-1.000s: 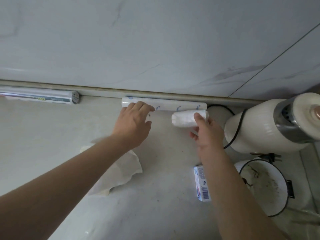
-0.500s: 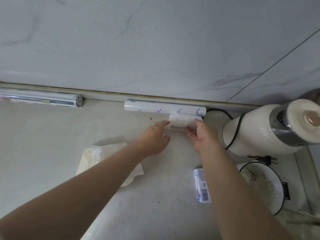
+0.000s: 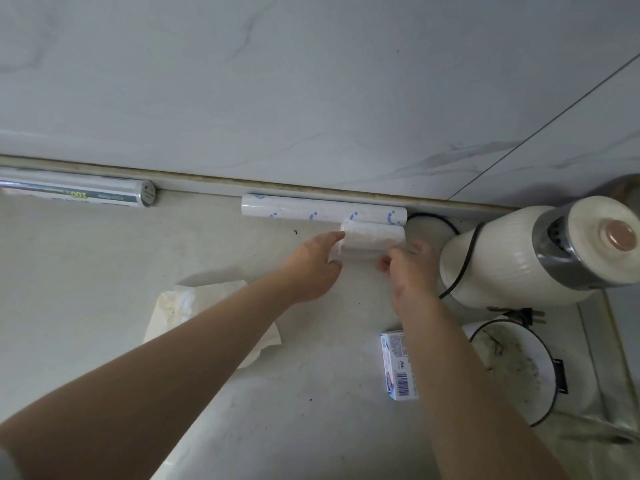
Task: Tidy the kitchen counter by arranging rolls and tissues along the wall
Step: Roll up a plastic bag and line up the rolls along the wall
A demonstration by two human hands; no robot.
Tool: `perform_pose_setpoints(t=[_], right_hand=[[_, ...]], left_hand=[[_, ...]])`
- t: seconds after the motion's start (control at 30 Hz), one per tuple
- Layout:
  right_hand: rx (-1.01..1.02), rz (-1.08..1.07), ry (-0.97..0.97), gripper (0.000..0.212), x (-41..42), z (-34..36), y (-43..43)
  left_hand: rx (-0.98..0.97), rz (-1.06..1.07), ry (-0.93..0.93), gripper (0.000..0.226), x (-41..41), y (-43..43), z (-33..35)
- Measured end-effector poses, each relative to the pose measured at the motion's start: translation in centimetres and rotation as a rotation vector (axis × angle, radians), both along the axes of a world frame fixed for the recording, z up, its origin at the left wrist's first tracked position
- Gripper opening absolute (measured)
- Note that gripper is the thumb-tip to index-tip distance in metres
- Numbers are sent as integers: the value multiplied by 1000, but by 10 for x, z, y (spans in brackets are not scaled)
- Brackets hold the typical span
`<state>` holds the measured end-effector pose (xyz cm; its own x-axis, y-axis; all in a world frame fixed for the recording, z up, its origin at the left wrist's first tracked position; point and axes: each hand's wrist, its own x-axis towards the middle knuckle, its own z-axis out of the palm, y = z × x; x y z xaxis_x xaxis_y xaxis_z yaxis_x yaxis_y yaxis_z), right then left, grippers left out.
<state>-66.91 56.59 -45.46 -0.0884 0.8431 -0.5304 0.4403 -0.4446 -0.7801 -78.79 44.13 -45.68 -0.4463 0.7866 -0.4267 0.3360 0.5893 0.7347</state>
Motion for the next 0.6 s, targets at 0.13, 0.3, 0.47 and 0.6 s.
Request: perform_pose_setpoints(t=[0.13,0.3,0.47,0.6], right_hand=[[279,176,-126,38,4,9,-26],[357,516,-59,29,6,18,-102],[179,785,-84,40,10,19,-163],[272,976,-142,48,9,22,-199]], left_hand=[[80,41,150,53,-15,-42,32],[91,160,311,42,-32,-133,55],[-13,492,265,37,-35,-215,40],[-65,644,133,39,-21,-250,27]])
